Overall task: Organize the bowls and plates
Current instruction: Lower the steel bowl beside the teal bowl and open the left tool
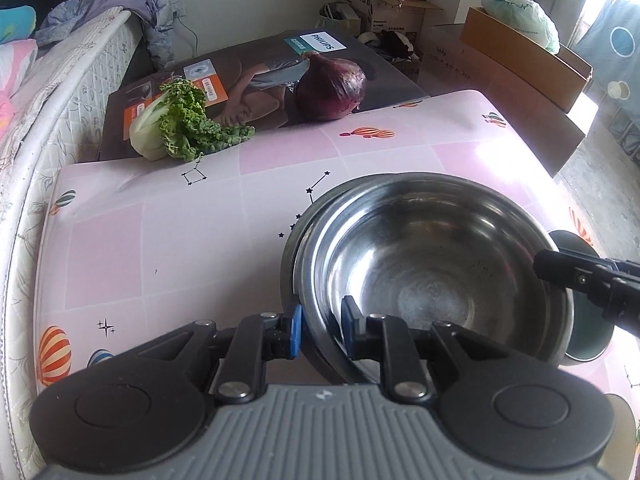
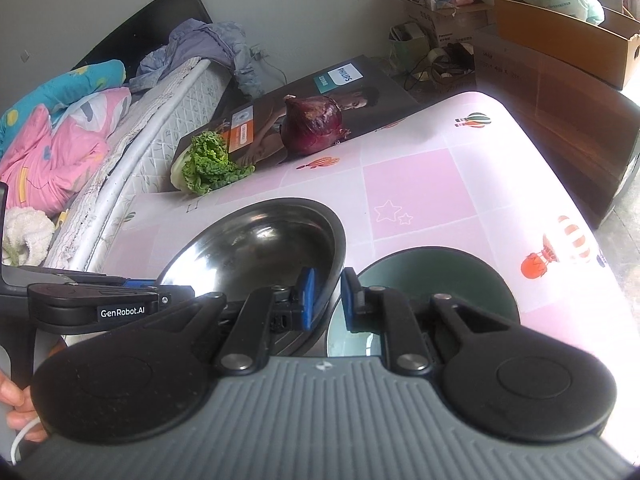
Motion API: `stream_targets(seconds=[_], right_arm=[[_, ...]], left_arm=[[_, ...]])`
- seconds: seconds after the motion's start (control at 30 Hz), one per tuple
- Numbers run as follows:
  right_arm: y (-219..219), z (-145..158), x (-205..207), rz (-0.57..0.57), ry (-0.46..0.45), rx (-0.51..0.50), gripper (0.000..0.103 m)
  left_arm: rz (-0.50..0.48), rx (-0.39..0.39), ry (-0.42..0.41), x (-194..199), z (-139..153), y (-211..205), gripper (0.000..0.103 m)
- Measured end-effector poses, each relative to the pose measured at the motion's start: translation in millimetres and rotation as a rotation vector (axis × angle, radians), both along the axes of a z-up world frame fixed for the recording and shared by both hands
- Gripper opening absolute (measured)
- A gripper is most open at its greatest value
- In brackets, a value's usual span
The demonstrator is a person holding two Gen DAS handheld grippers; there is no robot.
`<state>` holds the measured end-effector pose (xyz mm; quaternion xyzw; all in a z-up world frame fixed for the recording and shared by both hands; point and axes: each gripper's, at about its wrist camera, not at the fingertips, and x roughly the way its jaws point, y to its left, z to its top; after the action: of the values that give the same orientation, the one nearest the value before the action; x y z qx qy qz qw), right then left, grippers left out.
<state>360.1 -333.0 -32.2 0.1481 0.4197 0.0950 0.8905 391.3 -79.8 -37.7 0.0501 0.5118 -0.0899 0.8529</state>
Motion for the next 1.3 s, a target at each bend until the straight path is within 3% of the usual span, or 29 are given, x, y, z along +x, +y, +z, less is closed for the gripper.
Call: stream_targets(seconds=[0.2,0.47,0.7,0.97,1.3], right_arm=[[3.6,-8.7,14.0,0.015,0.010,-0.014,0.015],[7.2,-10.3,20.3,0.025,0.016,0.006,0.016],[-0.5,-4.6,13.6,0.032,0.005,0.072,0.023],[-6.9,26.6,-20.2,0.060,-0.039,0.116,0.028],[-26.1,70.0,-92.7,0.045,-0.092,0.086,0.032]], left_arm=[[0.000,0.024,-0.007,7.7,-0.1,-3.0,0.023],[0.003,0.025,-0.013,8.0,1.3,-0.1,0.037],[0.002,0.012,-0.035,2.0,12.9,3.1,0.048],[-0.007,-0.026,-0.087,-25.5,46.2,9.8,0.056],[-0.064,-0.062,-0.141,-88.1,81.6,5.4,0.064]])
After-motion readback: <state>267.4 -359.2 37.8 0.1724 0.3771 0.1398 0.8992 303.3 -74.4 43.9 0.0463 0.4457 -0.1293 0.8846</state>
